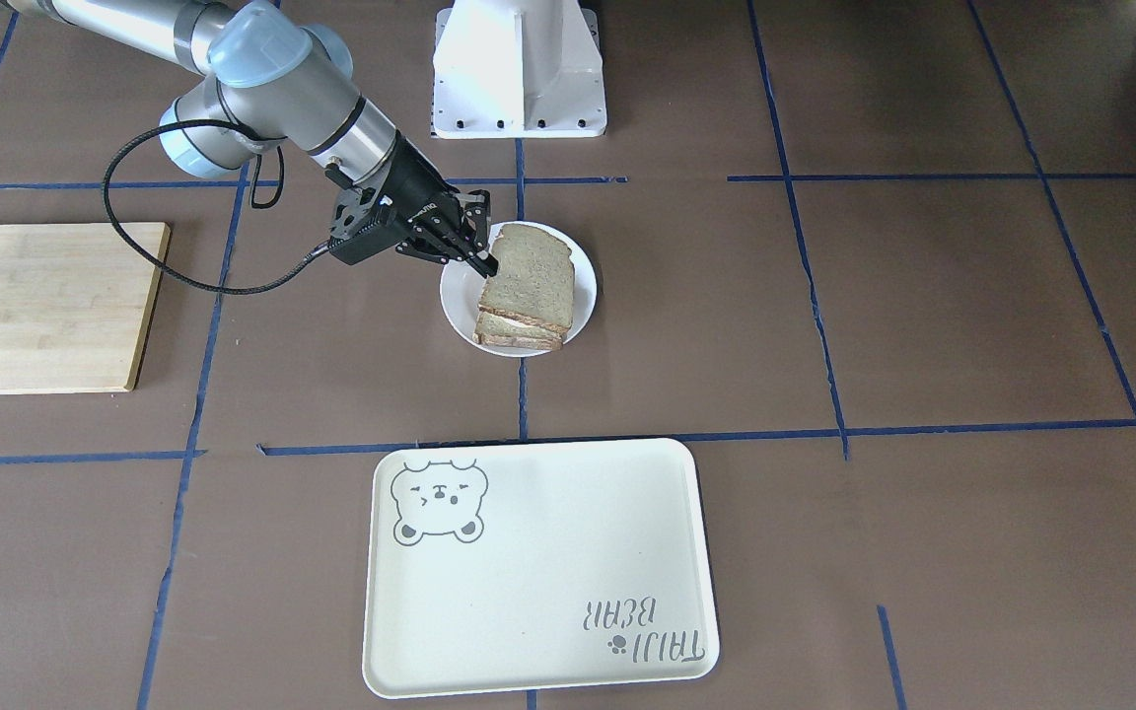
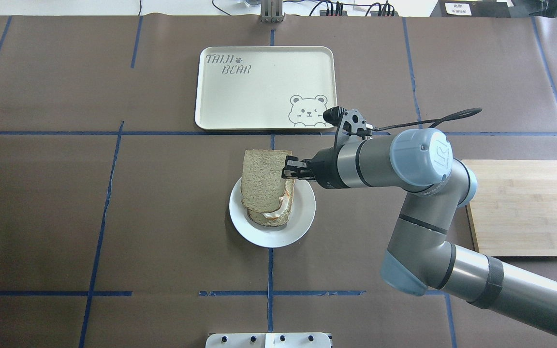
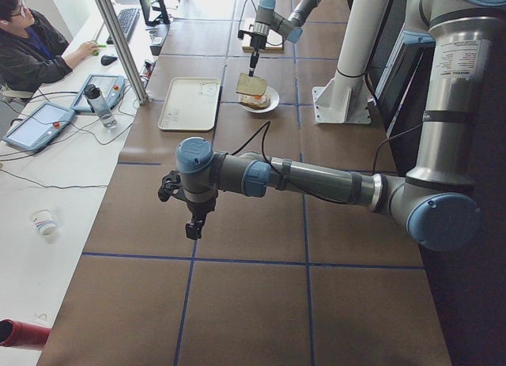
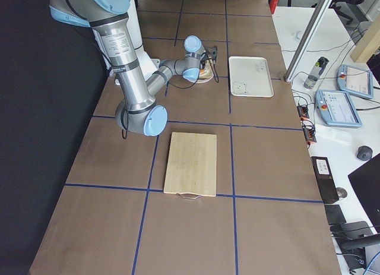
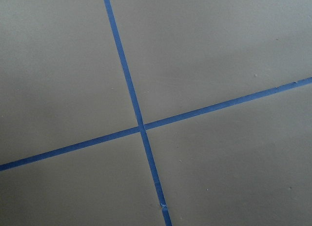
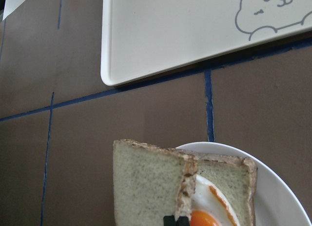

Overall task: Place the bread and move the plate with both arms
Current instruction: 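Lift the bread slice with the right gripper and carry it over the plate, then lower the bread onto the egg toast and open the right gripper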

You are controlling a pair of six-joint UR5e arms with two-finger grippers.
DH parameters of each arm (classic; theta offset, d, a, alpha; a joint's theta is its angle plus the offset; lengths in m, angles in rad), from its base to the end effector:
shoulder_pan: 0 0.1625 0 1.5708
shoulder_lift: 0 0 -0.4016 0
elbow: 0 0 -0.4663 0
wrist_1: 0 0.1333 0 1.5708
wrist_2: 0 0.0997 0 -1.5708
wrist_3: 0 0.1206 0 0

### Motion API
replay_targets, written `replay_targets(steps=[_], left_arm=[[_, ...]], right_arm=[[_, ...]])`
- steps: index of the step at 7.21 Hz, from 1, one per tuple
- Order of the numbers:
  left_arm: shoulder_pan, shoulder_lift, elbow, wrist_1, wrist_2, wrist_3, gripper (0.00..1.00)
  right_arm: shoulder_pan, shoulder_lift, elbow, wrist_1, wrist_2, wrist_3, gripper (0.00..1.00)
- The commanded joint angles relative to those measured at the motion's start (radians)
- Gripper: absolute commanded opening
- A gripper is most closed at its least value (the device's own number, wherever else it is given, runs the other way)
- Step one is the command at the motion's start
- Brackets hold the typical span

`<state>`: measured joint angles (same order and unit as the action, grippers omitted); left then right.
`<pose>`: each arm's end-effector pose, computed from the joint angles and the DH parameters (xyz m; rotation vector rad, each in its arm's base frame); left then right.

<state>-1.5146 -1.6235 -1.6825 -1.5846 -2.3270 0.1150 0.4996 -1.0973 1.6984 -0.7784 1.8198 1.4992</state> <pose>-0.0171 -0.5967 0.5559 0.1921 0.7505 0.2300 -0.5651 -0.4264 0.1787 0.1916 -1.3883 0.1823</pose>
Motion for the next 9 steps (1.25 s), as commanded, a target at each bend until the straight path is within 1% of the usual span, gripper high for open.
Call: replay_targets(steps=[1,3,9], left_arm=[[0.001,-0.001,0.0,0.0,0.001,0.0,1.0],[0.001,-0.001,0.0,0.0,0.0,0.0,1.0],[0.001,-0.003,0.007,0.0,0.0,0.002,1.0]], right_arm=[[-0.051,0.001,-0.043,0.001,-0.066,-0.002,0.0],[-0.068,-0.001,-0.059,0.002,-0.091,-0.004,0.0],[-0.07,-0.012,-0.059,0.004,-0.093,-0.007,0.0]])
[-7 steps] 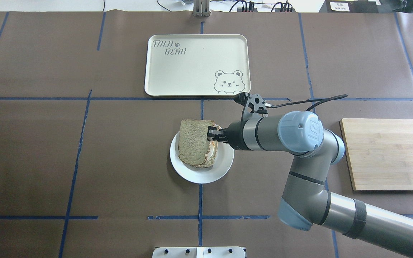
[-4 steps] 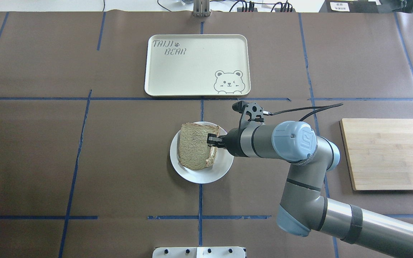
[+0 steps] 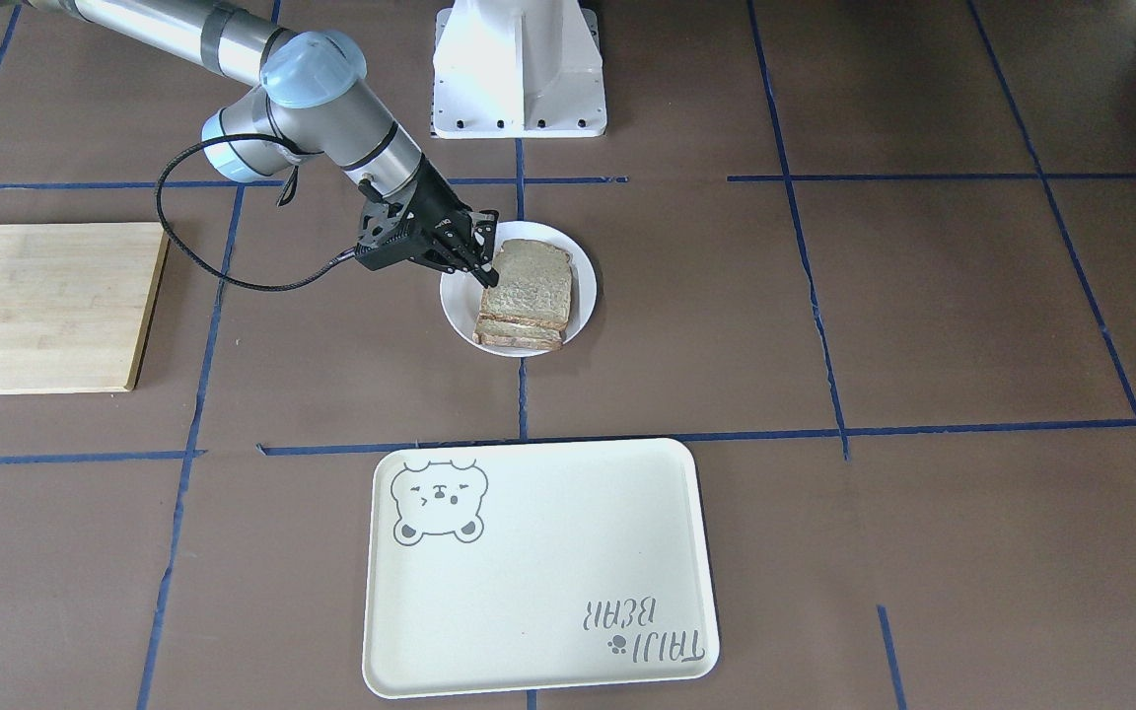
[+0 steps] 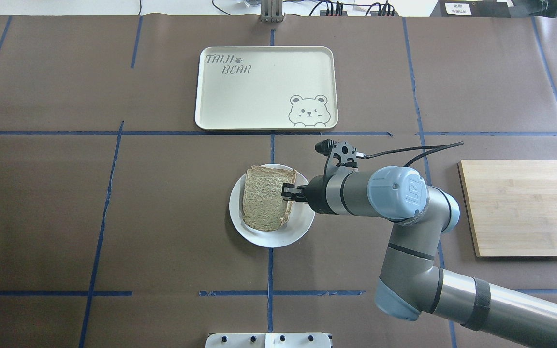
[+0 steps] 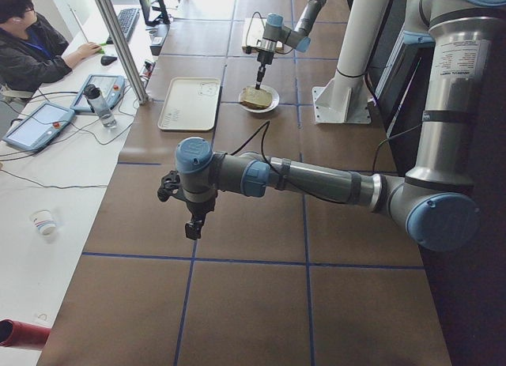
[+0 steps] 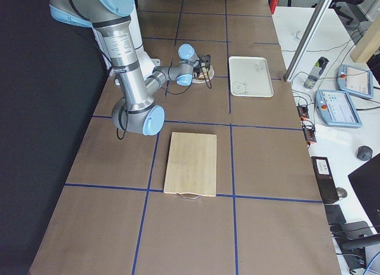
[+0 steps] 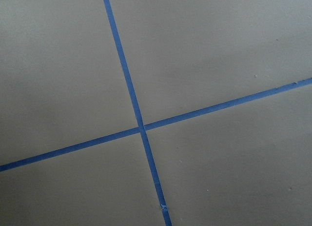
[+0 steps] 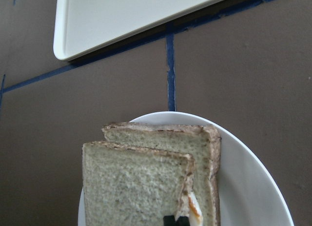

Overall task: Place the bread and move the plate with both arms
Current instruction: 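Lower the bread onto the egg toast and open the right gripper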

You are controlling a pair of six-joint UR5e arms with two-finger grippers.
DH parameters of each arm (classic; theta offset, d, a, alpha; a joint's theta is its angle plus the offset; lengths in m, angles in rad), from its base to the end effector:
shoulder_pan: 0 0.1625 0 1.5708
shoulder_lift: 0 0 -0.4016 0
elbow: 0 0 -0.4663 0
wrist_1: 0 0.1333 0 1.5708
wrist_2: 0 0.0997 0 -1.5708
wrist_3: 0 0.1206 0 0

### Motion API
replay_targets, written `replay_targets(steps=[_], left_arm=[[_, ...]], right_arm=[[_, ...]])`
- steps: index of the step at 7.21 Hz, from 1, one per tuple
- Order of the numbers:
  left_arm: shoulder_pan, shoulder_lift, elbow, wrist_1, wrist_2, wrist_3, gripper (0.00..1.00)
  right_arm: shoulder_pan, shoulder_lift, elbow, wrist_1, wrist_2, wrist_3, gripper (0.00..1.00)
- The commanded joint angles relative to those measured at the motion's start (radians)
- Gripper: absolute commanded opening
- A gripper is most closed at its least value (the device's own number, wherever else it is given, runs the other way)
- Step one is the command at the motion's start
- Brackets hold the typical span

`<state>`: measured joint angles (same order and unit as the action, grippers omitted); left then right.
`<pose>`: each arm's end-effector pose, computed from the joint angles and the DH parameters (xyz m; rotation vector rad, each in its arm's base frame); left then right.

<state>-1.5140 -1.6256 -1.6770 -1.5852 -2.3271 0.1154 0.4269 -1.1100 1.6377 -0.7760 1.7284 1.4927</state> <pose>-0.0166 -0.5977 0.5577 0.1894 0.7507 0.2299 -0.6093 -0.4028 0.2200 0.2003 -1.3129 0.1919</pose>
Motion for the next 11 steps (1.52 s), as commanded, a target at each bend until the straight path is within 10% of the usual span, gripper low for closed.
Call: replay_targets(steps=[1,5,6,7,9,11], left_arm=[[0.0,0.001,0.002,-0.001,0.0,0.001,1.0],[0.0,0.0,0.002,-0.001,0.0,0.001,1.0],[0.0,0.0,0.003,-0.001,0.0,0.001,1.0],[0.0,0.001,0.005,-0.001,0.0,0.001,1.0],[0.0,0.001,0.005,-0.001,0.0,0.001,1.0],[0.0,0.001,-0.003,-0.001,0.0,0.003,1.0]], right_arm=[[0.01,0.005,0.005,0.001,-0.009,0.003,0.0],[-0.011,-0.001,0.001,-0.002,-0.071,0.004,0.04],[-0.014,-0.001,0.001,0.0,-0.07,0.003,0.31],[-0.017,0.001,0.002,-0.002,-0.075,0.003,0.93],[0.027,0.008,0.016,-0.046,-0.015,0.001,1.0],[0.207,0.007,0.091,-0.235,0.261,-0.047,1.0]])
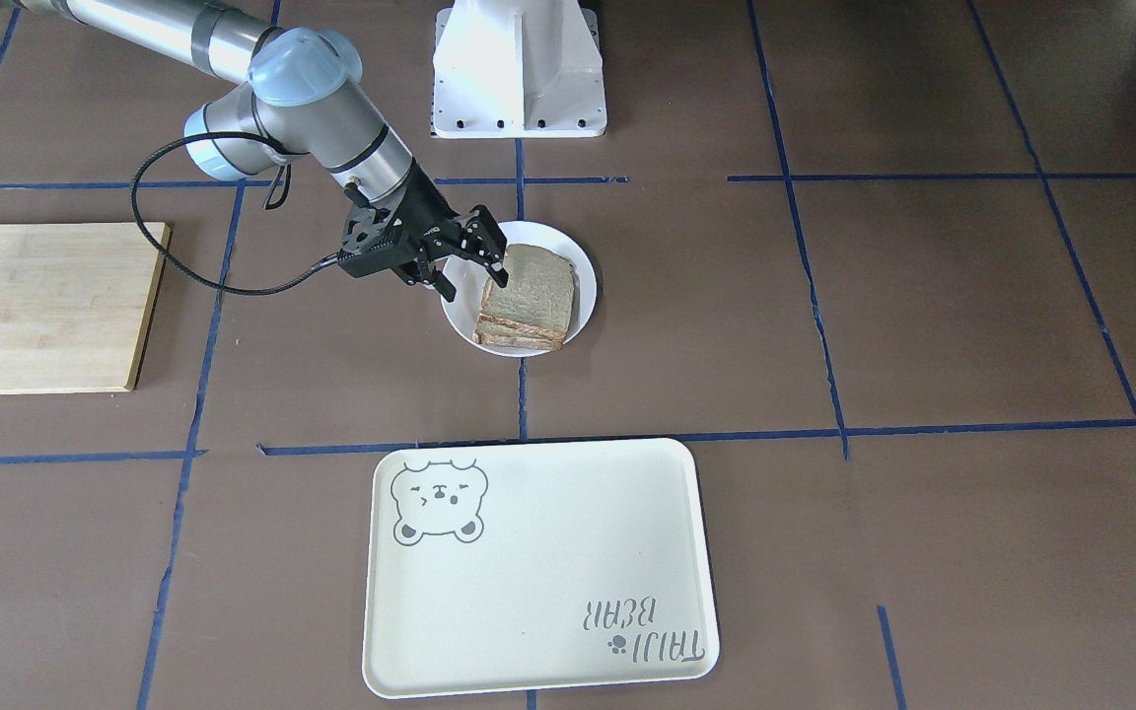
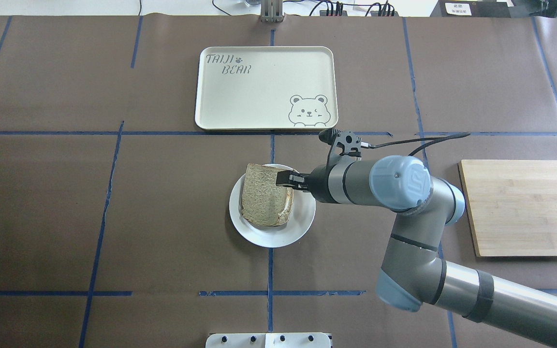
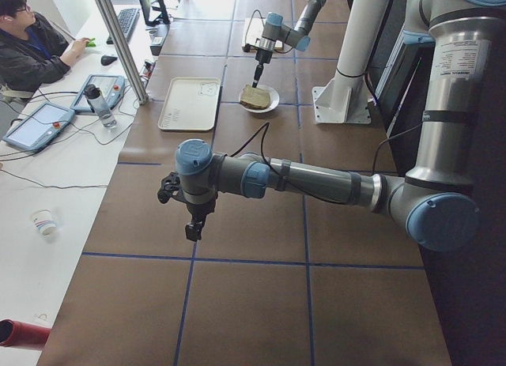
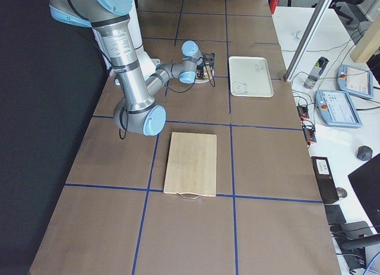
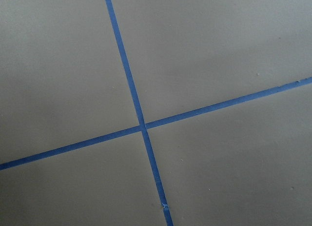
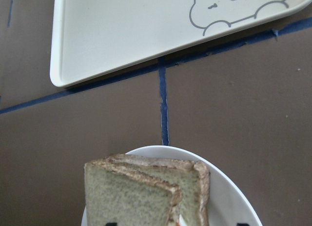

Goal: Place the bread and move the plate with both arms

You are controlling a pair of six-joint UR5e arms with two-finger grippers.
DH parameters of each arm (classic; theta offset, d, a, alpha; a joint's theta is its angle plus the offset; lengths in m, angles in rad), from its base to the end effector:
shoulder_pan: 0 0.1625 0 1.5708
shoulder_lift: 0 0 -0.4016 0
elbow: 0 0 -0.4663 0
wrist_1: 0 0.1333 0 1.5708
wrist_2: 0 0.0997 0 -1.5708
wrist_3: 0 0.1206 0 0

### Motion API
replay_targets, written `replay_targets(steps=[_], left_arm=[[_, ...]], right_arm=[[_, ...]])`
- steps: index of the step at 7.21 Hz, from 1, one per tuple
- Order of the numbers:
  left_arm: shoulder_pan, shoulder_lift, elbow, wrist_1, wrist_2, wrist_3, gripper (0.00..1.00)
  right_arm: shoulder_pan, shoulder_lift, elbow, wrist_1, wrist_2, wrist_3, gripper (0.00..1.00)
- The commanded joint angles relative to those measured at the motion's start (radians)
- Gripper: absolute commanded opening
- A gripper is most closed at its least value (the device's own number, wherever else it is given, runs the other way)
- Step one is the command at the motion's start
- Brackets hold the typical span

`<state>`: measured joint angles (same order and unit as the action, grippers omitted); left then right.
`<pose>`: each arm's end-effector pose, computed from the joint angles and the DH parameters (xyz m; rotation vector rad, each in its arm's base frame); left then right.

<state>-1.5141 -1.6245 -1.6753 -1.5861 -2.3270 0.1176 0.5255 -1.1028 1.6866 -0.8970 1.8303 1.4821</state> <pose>-0.0167 -0.5973 0.5593 0.1884 0.7505 0.2311 -0.5644 -0.4456 0.2050 0.1643 -1.2606 0.2134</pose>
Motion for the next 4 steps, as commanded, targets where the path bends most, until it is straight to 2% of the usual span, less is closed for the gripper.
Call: replay_targets(steps=[1,3,4], left_arm=[[0.0,0.002,-0.004,-0.02,0.002,0.002,1.0],[0.011,0.014,0.003,-0.165,0.003,-0.005,1.0],[0.026,0.015,-0.001,-0.172,0.003,-0.006,1.0]], right_arm=[[0.182,0.0,0.06,-0.243,0.247,-0.151,1.0],[0.304,-0.012,0.103,-0.528,0.315,-0.451,1.0],[0.351,-0.025,0.151,-0.666,0.32,-0.623,1.0]])
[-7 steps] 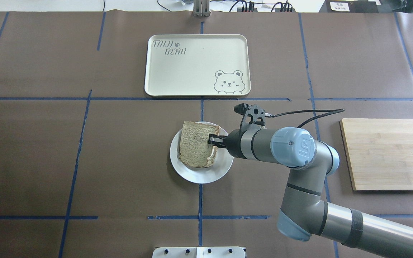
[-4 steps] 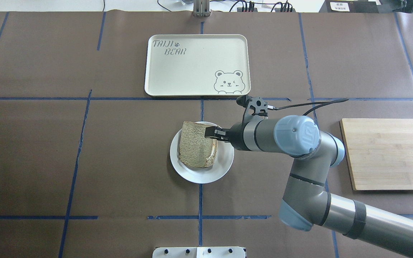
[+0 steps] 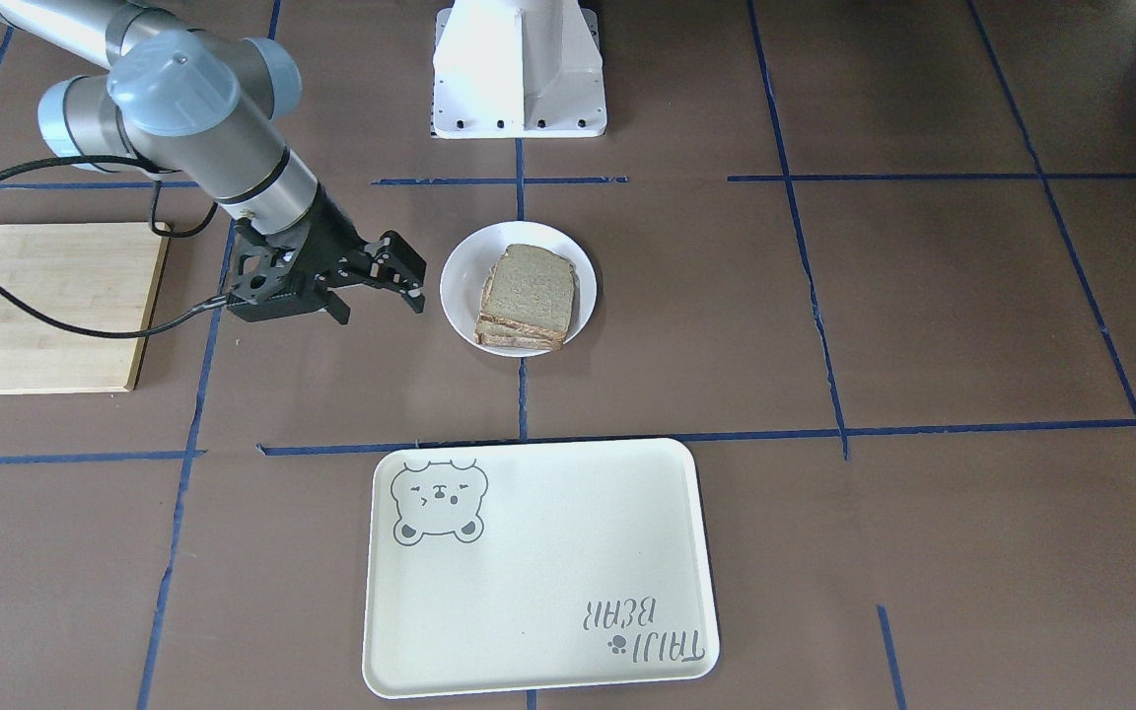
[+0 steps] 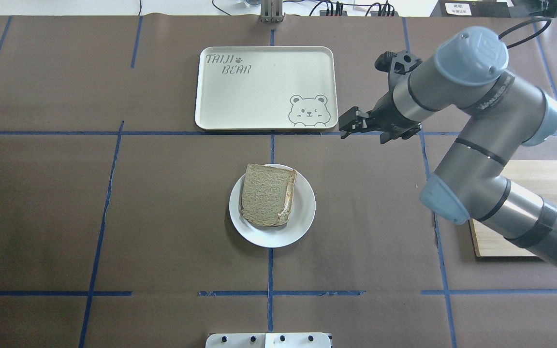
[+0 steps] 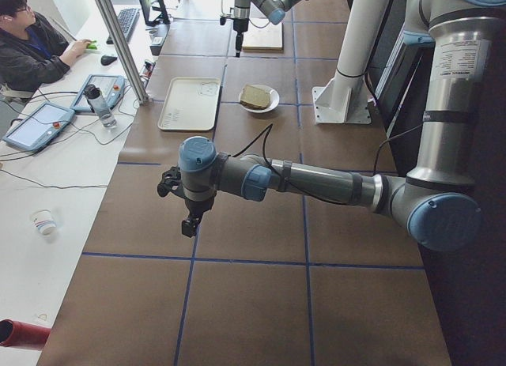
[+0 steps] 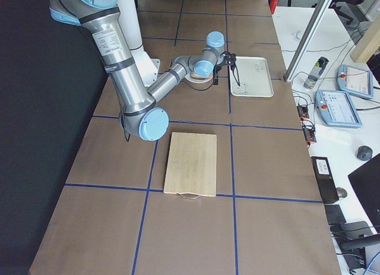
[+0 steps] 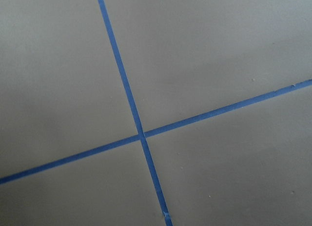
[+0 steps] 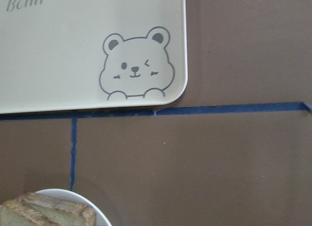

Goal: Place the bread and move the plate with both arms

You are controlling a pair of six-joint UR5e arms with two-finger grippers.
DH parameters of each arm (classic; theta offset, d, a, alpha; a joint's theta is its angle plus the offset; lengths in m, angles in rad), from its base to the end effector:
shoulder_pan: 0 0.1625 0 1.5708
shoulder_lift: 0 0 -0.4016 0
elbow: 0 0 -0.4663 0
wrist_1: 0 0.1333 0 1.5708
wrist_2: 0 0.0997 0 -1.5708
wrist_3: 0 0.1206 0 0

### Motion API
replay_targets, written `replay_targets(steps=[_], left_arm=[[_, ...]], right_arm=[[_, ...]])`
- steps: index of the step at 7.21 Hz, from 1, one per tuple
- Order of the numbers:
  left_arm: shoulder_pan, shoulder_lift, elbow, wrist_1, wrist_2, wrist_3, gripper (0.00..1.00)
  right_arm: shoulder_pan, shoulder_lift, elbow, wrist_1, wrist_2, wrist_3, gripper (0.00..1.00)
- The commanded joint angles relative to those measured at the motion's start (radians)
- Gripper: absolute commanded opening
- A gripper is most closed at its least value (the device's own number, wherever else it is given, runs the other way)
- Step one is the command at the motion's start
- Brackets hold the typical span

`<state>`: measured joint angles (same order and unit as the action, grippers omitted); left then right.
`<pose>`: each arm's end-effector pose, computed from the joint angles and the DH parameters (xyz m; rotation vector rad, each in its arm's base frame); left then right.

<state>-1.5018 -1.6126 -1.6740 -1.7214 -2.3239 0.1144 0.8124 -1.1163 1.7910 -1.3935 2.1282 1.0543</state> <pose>-0.0094 -0.6013 0.5515 0.2993 0.7432 0.2848 -0.4194 -0.5437 0.2244 0.0994 -0.9728 0.0346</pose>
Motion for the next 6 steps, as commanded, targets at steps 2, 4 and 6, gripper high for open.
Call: replay_targets(steps=[2,4,6], left_arm=[[0.136,0.002,-0.071,-0.047,0.003,-0.196,1.0],[0.257,0.0,-0.166,-0.101,0.008,-0.472,1.0],[0.403,-0.007,-0.205,-0.232,0.011,-0.762,1.0]], right_arm=[[0.17,-0.13,0.123,-0.31,0.022,-0.501,1.0],[0.337,-0.273,0.119,-0.317,0.036,-0.862,1.0],[0.538,-0.438,0.105,-0.309,0.184,-1.182,1.0]])
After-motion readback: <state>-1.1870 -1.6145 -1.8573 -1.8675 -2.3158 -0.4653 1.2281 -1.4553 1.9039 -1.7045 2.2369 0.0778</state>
